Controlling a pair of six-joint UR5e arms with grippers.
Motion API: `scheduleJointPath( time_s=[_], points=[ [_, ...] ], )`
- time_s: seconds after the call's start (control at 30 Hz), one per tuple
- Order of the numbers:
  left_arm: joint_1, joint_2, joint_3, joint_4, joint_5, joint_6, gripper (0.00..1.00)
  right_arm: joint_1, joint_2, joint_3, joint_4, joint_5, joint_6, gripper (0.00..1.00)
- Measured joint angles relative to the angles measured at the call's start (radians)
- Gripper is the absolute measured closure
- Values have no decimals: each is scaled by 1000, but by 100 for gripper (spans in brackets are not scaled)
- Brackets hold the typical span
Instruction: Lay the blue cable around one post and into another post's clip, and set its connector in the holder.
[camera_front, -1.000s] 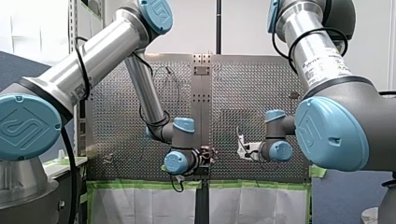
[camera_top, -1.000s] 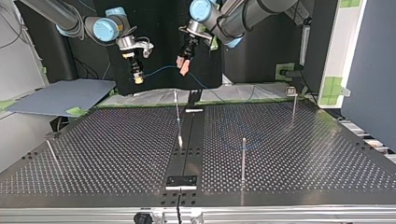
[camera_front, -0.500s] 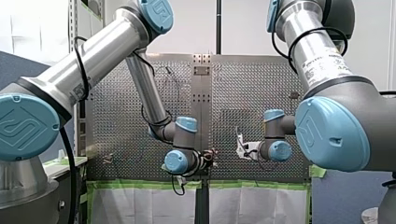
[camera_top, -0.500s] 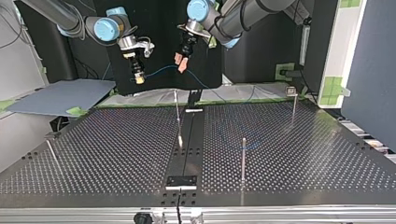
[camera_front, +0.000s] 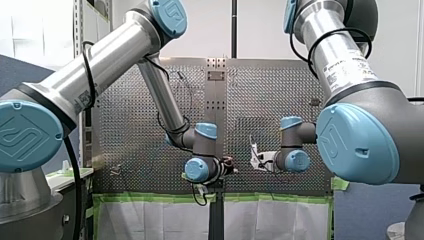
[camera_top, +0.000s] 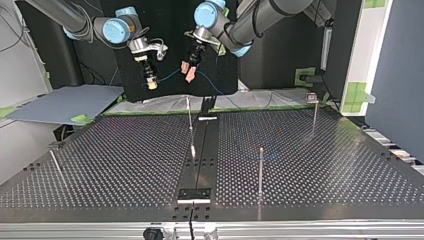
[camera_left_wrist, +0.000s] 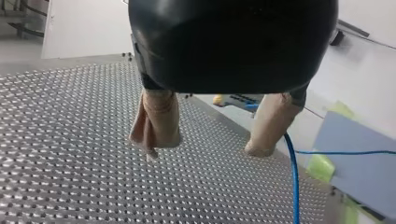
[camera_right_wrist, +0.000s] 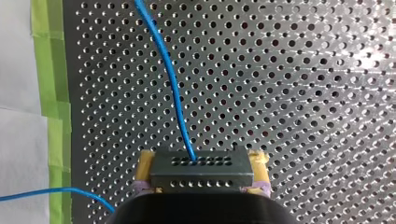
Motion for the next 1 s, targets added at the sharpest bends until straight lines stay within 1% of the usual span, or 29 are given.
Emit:
scheduleJointPath(
  time_s=[0.07,0.27,0.33,0.43,0.57,0.7,0.8,0.9,1.0],
  points=[
    [1,0,0,-18,-11,14,0,0,-1,0,-3,0,7,99],
    [15,0,0,-70,-58,67,0,-3,-1,0,-5,3,15,99],
    [19,0,0,-79,-60,82,0,-2,-1,0,-7,3,17,99],
    [23,0,0,-84,-44,93,0,-1,-1,0,-11,2,19,99],
    [27,0,0,-90,-3,90,0,-1,-1,0,-13,1,21,99],
    [40,1,0,-102,13,93,0,-1,-1,0,-14,2,21,99],
    [48,1,1,-107,32,100,0,-5,-1,0,-15,6,19,99],
    [62,1,1,-116,57,115,0,-10,-1,0,-18,22,19,99],
    [86,1,1,-141,86,143,0,-14,-1,0,-23,48,18,99]
  ],
)
